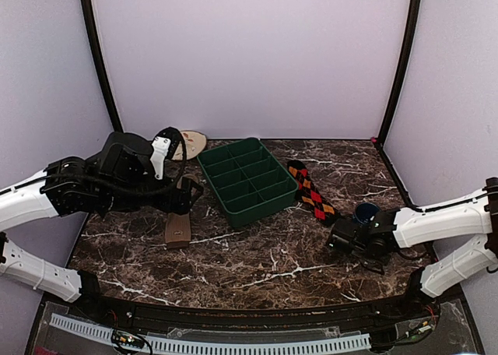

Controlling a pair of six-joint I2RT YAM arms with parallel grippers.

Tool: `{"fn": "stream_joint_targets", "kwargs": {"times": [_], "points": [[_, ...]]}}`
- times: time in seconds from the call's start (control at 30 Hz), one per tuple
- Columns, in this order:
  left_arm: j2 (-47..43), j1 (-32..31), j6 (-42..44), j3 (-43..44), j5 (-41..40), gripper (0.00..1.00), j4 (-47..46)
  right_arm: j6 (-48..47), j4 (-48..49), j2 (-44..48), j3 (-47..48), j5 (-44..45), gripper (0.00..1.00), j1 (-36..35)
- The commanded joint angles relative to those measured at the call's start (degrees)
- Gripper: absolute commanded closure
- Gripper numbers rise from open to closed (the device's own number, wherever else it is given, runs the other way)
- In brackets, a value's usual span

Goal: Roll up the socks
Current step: Pick up the sock from the center of the board.

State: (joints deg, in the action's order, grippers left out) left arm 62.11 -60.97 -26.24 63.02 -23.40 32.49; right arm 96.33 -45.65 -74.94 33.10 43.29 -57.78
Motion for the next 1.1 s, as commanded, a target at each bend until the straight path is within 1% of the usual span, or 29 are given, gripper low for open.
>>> {"fn": "stream_joint_targets", "kwargs": {"times": [0.0, 0.23, 0.57, 1.07], "points": [[-1.6, 0.6, 1.3, -1.2, 0.2, 0.08, -1.0, -7.9, 7.2, -0.8, 1.5, 0.1, 0.31, 5.2], [-2.5, 1.6, 1.2, -1.9, 0.2, 0.07, -0.7, -20.0, 16.0, -6.3, 4.4, -2.3, 0.31, 13.2], [-3.0, 3.8, 1.2, -1.4, 1.0, 0.07, 0.3, -29.2, 23.5, -11.1, 7.6, -4.9, 0.31, 22.4], [-1.1, 6.9, 0.3, -0.3, 2.8, 0.07, -0.2, -42.8, 31.0, -21.6, 16.6, -10.1, 0.30, 34.6]]}}
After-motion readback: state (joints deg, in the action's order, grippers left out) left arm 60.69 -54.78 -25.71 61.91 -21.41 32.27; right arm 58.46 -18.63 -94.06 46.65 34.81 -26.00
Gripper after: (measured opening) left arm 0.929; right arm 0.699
